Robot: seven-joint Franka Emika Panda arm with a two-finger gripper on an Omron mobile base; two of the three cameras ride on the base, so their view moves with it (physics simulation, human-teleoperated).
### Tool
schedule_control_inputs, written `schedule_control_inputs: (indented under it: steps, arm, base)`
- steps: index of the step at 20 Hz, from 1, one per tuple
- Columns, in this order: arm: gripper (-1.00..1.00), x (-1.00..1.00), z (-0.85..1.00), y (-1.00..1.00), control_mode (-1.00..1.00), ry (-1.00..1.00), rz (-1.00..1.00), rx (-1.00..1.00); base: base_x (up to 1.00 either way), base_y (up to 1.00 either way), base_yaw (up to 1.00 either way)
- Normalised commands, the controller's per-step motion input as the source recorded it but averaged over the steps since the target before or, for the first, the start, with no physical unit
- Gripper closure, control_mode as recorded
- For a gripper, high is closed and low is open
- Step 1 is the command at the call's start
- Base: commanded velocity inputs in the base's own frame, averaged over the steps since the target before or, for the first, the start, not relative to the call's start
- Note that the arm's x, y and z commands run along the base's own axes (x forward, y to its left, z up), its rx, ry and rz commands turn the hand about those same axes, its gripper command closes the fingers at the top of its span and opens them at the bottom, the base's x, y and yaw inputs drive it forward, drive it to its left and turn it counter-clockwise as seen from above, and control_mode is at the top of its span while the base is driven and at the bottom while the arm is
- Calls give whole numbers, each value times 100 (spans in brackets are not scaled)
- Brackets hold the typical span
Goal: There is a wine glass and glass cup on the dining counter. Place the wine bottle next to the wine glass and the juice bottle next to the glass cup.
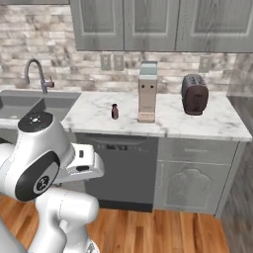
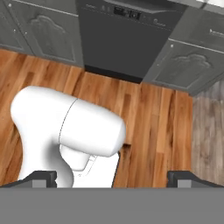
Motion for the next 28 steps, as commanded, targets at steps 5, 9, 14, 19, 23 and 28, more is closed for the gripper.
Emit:
schedule_control_inputs:
  steps: [5,9,14,19,23,28]
  arm:
    - [-100,0,0,0,100,0,0,0]
    - [-100,0,0,0,100,0,0,0]
    - [-100,0,0,0,100,0,0,0]
    - [-100,0,0,0,100,0,0,0]
    - [-100,0,0,0,100,0,0,0]
    - [-100,0,0,0,100,0,0,0]
  base:
    - [81,-12,5]
    - [81,-4,3]
    - [80,-1,1]
    - [66,-4,0]
    - [48,-1,0]
    - [5,0,1]
